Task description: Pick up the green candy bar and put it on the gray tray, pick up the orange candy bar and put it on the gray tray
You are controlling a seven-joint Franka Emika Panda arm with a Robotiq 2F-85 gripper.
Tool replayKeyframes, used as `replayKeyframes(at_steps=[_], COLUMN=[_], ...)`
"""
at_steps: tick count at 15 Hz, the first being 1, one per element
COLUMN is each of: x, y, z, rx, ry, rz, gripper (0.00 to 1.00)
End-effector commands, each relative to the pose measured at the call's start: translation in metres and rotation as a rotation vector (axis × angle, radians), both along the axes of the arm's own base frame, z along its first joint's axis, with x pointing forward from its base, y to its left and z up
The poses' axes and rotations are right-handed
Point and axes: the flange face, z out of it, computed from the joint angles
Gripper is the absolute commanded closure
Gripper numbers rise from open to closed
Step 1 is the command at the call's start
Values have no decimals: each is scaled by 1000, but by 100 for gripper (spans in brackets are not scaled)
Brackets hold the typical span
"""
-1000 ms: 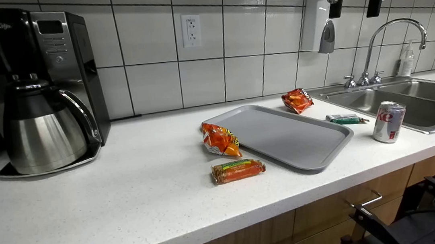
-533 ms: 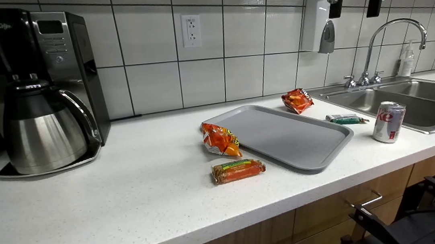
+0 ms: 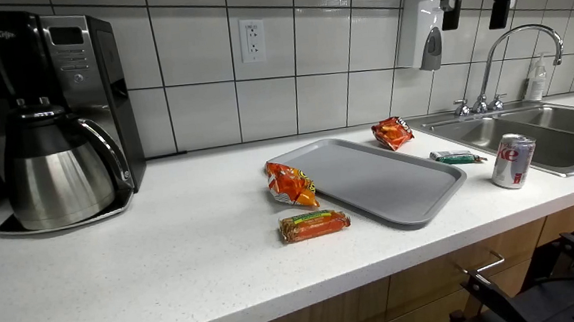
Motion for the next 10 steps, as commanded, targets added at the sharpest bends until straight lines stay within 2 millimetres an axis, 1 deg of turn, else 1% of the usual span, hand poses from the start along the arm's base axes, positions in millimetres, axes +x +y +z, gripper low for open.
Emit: replayKeyframes(at_steps=[1,6,10], x=[5,17,30], y=[-20,-41,-56], z=[-8,-24,-38], rx=[-8,-9,-21], ry=[20,41,33], rz=[19,-10,-66], gripper=[0,0,0])
